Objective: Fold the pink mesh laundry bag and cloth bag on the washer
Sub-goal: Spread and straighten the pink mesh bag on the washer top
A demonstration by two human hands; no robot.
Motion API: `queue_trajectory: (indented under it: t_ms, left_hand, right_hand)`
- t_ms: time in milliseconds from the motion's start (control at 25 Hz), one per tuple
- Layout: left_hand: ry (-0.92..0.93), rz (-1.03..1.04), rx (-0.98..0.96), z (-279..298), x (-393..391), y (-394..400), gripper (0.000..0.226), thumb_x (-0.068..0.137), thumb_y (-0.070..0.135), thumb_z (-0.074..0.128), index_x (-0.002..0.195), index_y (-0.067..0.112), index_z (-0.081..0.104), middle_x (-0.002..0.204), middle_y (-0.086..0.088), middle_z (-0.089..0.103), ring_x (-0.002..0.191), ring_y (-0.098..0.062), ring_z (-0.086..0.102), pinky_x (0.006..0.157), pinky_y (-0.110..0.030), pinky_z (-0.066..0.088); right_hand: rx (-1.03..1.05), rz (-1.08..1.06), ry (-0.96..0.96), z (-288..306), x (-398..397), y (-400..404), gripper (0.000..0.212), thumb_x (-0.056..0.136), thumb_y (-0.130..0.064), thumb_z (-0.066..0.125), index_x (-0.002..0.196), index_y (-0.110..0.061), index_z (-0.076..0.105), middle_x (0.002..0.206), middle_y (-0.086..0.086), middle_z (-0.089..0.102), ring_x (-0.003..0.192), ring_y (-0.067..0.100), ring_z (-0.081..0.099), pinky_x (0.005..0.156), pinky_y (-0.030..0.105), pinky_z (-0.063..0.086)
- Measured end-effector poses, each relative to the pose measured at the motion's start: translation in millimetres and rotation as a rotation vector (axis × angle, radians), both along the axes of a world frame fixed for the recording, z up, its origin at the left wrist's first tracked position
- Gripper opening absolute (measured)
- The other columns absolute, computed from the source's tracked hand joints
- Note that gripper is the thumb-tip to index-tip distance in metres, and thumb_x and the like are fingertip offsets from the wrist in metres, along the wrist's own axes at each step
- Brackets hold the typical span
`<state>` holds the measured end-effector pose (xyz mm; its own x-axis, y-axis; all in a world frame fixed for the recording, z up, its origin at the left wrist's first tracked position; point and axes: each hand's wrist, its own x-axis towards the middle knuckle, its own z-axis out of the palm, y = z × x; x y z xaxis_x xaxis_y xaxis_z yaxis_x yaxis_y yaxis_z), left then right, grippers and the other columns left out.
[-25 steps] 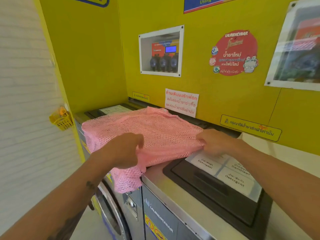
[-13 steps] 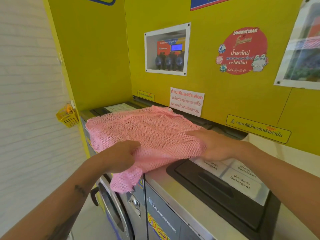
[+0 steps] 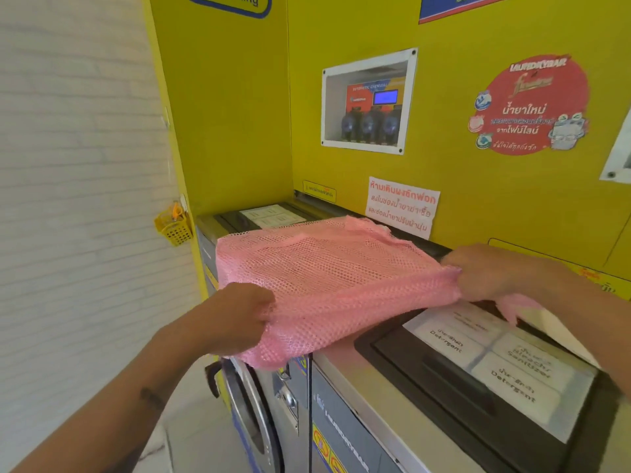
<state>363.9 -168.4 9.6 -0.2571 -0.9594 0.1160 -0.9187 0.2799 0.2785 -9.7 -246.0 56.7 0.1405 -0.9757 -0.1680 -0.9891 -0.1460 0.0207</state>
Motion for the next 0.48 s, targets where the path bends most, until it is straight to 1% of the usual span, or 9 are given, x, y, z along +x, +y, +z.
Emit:
queue_trajectory:
  t_ms: [120, 160, 200, 240, 280, 320, 360, 400, 480]
  left_hand:
    - [0.037, -0.074, 0.149, 18, 14, 0, 0.008, 0.079, 0.019, 0.056, 0.072, 0.02, 0.053, 0.074, 0.008, 0.056, 0.072, -0.012, 0.053, 0.067, -0.033, 0.043]
    - [0.045, -0.102, 0.209, 24, 19, -2, 0.009, 0.078, 0.026, 0.058, 0.074, 0.02, 0.053, 0.073, 0.011, 0.055, 0.071, -0.009, 0.051, 0.07, -0.034, 0.043]
    - [0.062, -0.117, 0.256, 28, 26, -9, 0.015, 0.077, 0.032, 0.059, 0.074, 0.019, 0.054, 0.071, 0.013, 0.052, 0.07, -0.008, 0.049, 0.072, -0.036, 0.043]
    - [0.091, -0.111, 0.282, 32, 34, -18, 0.02, 0.077, 0.038, 0.062, 0.075, 0.019, 0.055, 0.069, 0.013, 0.05, 0.069, -0.007, 0.048, 0.072, -0.036, 0.042]
    - [0.13, -0.09, 0.278, 35, 44, -33, 0.024, 0.078, 0.042, 0.065, 0.076, 0.02, 0.058, 0.07, 0.015, 0.051, 0.071, -0.006, 0.049, 0.073, -0.035, 0.041]
    - [0.179, -0.056, 0.26, 37, 55, -49, 0.025, 0.077, 0.046, 0.068, 0.079, 0.022, 0.063, 0.073, 0.016, 0.055, 0.074, -0.004, 0.052, 0.075, -0.033, 0.041]
    - [0.22, -0.013, 0.233, 39, 66, -67, 0.024, 0.076, 0.05, 0.07, 0.084, 0.027, 0.068, 0.079, 0.016, 0.06, 0.081, -0.004, 0.056, 0.077, -0.031, 0.043]
    - [0.241, 0.033, 0.204, 40, 79, -88, 0.026, 0.073, 0.053, 0.07, 0.088, 0.031, 0.071, 0.086, 0.016, 0.065, 0.087, -0.006, 0.06, 0.081, -0.032, 0.046]
    - [0.276, 0.099, 0.14, 38, 101, -132, 0.027, 0.072, 0.051, 0.069, 0.094, 0.037, 0.073, 0.097, 0.013, 0.07, 0.095, -0.009, 0.063, 0.087, -0.035, 0.05]
  right_hand:
    - [0.127, -0.03, 0.232, 28, 4, -6, 0.015, 0.09, -0.015, 0.043, 0.084, -0.016, 0.056, 0.087, 0.0, 0.058, 0.072, 0.015, 0.05, 0.057, 0.028, 0.034]
    - [0.12, -0.03, 0.278, 36, 9, -9, 0.014, 0.092, -0.018, 0.043, 0.084, -0.017, 0.055, 0.086, -0.002, 0.056, 0.071, 0.013, 0.05, 0.057, 0.025, 0.035]
    - [0.092, -0.048, 0.315, 41, 14, -17, 0.012, 0.093, -0.021, 0.044, 0.089, -0.017, 0.055, 0.088, -0.003, 0.056, 0.073, 0.012, 0.051, 0.059, 0.023, 0.039]
    - [0.063, -0.078, 0.32, 45, 18, -28, 0.015, 0.092, -0.026, 0.046, 0.102, -0.02, 0.055, 0.098, -0.004, 0.06, 0.081, 0.012, 0.055, 0.065, 0.023, 0.044]
    - [0.031, -0.115, 0.313, 46, 21, -42, 0.035, 0.09, -0.033, 0.049, 0.123, -0.023, 0.054, 0.115, -0.003, 0.062, 0.093, 0.014, 0.059, 0.074, 0.024, 0.05]
    - [-0.01, -0.145, 0.292, 47, 26, -57, 0.052, 0.086, -0.038, 0.052, 0.137, -0.027, 0.049, 0.13, -0.003, 0.059, 0.103, 0.017, 0.06, 0.082, 0.028, 0.053]
    - [-0.046, -0.155, 0.268, 47, 34, -74, 0.062, 0.084, -0.041, 0.053, 0.144, -0.029, 0.044, 0.138, -0.003, 0.056, 0.108, 0.019, 0.059, 0.087, 0.032, 0.054]
    - [-0.078, -0.142, 0.257, 47, 45, -92, 0.064, 0.084, -0.041, 0.053, 0.146, -0.029, 0.043, 0.141, -0.002, 0.055, 0.11, 0.02, 0.059, 0.089, 0.034, 0.055]
    - [-0.155, -0.105, 0.289, 48, 74, -133, 0.054, 0.088, -0.035, 0.051, 0.141, -0.024, 0.048, 0.139, 0.001, 0.057, 0.108, 0.022, 0.06, 0.089, 0.034, 0.053]
